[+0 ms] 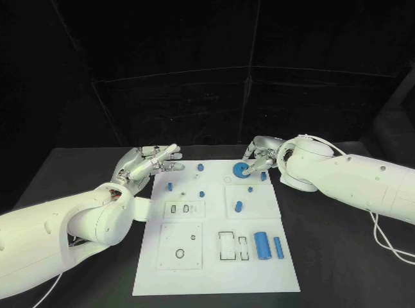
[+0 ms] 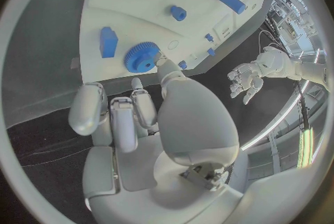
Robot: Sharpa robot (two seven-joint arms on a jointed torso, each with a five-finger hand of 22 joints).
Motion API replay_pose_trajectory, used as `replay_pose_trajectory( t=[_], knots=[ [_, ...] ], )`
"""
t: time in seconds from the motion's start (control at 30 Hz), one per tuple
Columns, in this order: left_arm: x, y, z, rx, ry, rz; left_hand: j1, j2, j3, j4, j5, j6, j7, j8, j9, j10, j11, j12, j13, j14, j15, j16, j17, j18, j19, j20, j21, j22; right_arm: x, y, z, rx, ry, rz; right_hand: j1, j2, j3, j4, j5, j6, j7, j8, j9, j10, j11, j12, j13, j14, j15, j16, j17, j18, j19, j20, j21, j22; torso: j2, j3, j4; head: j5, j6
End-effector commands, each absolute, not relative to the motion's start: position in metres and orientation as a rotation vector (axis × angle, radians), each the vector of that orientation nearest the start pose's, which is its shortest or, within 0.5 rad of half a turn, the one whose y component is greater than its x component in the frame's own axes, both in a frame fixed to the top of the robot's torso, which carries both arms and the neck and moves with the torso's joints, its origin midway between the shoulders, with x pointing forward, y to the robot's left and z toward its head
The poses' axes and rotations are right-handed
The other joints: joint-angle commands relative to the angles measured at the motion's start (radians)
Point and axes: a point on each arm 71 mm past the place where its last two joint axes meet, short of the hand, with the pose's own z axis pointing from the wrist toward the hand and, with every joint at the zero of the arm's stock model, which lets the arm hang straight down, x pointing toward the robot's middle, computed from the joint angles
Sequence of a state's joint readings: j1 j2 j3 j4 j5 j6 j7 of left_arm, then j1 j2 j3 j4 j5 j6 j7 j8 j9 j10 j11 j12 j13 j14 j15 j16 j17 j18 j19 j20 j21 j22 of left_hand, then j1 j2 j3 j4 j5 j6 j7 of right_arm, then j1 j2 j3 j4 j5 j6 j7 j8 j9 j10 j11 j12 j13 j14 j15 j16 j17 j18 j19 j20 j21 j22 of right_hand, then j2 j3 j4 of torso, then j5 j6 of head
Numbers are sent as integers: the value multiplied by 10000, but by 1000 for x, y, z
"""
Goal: Assemble the parts on the task board
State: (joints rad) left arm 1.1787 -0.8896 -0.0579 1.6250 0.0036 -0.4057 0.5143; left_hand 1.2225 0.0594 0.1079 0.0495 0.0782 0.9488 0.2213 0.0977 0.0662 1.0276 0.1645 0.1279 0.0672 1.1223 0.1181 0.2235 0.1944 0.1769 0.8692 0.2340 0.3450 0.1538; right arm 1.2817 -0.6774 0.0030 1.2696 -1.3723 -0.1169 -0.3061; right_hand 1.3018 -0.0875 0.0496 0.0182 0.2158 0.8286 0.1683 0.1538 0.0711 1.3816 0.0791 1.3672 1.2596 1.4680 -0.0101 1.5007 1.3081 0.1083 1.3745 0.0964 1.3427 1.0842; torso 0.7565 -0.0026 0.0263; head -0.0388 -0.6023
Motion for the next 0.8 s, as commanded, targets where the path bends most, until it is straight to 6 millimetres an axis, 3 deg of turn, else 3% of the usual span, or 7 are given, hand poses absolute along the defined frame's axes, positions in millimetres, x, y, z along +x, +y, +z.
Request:
replay_pose_trajectory(
  t=[0.03,0.4,0.8],
  knots=[
    [466,207,-178,-10759,13224,-15781,-63,-31,-49,3,23,34,-5,-36,-8,26,36,-33,-9,33,4,-37,15,62,53,-7,14,-9,553,-201,-160,-48,18313,3797,120,34,-63,19,72,-90,-7,97,7,105,-13,100,109,715,74,78,921,-166,90,25,86,56,1,-6,-2,-4,-9],
    [467,207,-179,-10769,13244,-15774,-63,-31,-49,3,23,34,-5,-36,-8,26,36,-33,-9,33,4,-37,15,62,53,-7,14,-9,556,-194,-160,-359,18243,3691,448,296,59,-98,127,88,-43,423,45,277,-41,391,520,729,60,135,1031,-190,125,24,203,226,4,-2,7,-13,-40],
    [468,207,-179,-10793,13274,-15743,-60,-30,-48,1,23,36,-6,-37,-8,28,35,-35,-9,30,4,-42,17,62,52,-7,12,-11,557,-189,-161,-739,18234,3572,550,373,133,-181,68,216,-68,553,57,361,-61,495,677,738,47,159,1086,-209,157,15,266,338,4,0,-2,4,-96]
  ],
)
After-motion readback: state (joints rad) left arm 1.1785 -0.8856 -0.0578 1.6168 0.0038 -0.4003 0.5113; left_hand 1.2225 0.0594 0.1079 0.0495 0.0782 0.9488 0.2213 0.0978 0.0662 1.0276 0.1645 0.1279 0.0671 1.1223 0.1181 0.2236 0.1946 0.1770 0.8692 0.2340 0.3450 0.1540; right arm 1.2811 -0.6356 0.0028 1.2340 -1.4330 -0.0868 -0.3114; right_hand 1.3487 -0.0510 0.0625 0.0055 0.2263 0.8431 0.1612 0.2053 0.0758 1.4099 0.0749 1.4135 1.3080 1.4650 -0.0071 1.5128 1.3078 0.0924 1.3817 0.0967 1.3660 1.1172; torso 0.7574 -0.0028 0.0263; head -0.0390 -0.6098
